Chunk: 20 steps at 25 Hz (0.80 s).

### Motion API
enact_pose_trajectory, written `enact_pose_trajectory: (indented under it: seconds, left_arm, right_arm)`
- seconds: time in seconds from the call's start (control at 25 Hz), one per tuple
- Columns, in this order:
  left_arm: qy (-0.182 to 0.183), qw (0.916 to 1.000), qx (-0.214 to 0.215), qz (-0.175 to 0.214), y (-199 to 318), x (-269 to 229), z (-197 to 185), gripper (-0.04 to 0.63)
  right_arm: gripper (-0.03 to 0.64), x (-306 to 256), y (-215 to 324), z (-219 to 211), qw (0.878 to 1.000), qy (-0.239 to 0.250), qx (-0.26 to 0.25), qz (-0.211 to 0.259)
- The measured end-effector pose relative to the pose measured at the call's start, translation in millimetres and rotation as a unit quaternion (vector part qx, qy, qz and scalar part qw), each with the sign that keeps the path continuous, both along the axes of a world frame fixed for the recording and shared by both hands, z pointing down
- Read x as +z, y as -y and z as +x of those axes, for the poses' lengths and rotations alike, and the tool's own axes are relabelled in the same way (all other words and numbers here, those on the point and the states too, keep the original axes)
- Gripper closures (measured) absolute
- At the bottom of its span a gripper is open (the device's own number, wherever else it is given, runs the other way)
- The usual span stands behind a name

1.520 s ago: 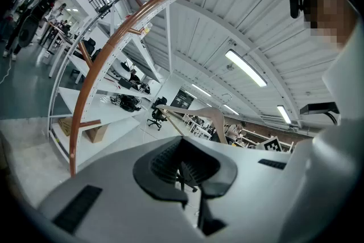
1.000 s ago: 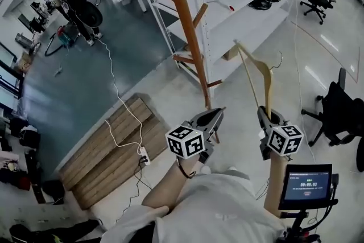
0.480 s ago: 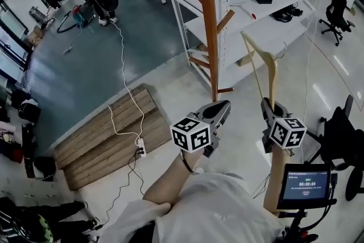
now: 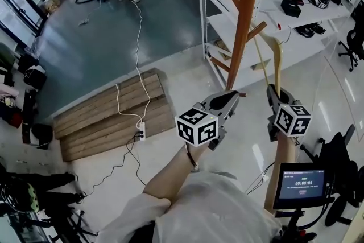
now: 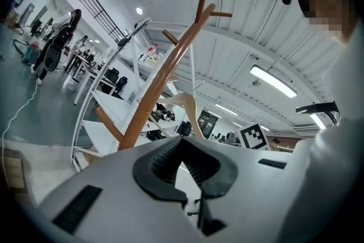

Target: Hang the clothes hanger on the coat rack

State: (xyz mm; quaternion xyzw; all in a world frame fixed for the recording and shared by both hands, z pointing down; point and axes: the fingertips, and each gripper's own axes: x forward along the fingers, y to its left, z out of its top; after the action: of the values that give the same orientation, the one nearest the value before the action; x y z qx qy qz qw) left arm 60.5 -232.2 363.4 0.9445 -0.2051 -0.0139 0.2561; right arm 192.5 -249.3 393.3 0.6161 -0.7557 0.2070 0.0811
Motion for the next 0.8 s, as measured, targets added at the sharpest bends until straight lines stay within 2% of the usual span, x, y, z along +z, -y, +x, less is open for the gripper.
enact_pose_trajectory:
  seconds: [0.32, 0.8]
  left_arm:
    - [0.004, 0.999, -0.039, -0.021, 13, 19, -23, 0.589]
    - [0.001, 0.9969, -0.062, -0.047, 4, 43, -41, 0.589]
  right_arm:
    - [0.606, 16, 31, -29, 0.998, -0.021, -0.051, -0.02]
    - [0.606, 42, 38, -47, 0.996, -0.013, -0.076, -0.041]
